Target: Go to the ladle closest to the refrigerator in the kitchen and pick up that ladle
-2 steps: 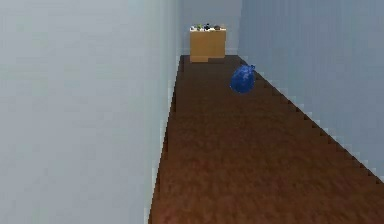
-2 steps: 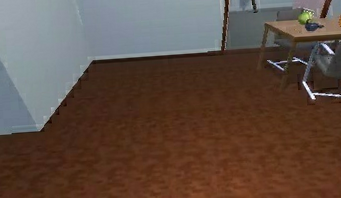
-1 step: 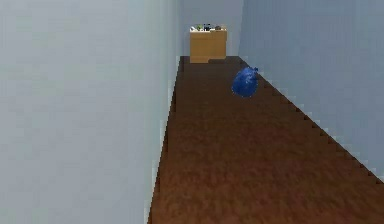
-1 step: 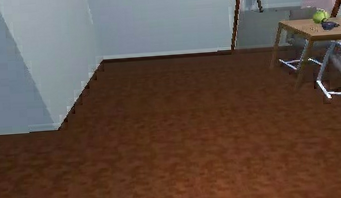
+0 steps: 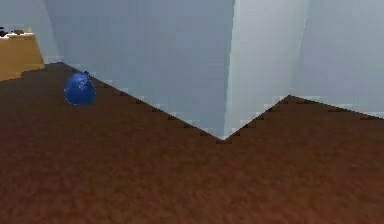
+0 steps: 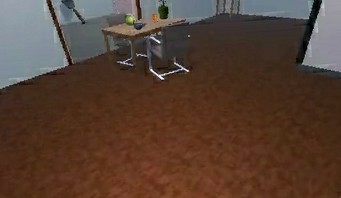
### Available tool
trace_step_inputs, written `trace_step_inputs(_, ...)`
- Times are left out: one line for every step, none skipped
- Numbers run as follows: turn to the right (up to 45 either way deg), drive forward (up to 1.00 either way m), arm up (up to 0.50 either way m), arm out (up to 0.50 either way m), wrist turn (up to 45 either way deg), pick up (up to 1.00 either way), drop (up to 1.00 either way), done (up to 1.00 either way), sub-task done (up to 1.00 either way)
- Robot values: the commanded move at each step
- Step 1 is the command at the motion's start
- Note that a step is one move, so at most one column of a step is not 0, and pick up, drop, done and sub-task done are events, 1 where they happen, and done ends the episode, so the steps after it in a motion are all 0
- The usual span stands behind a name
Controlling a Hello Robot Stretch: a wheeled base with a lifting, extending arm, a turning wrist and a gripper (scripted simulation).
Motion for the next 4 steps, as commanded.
trace_step_inputs(42.0,0.0,0.0,0.0,0.0,0.0,0.0,0.0,0.0)
trace_step_inputs(0.0,0.25,0.0,0.0,0.0,0.0,0.0,0.0,0.0)
trace_step_inputs(-45.0,0.0,0.0,0.0,0.0,0.0,0.0,0.0,0.0)
trace_step_inputs(-42.0,0.0,0.0,0.0,0.0,0.0,0.0,0.0,0.0)
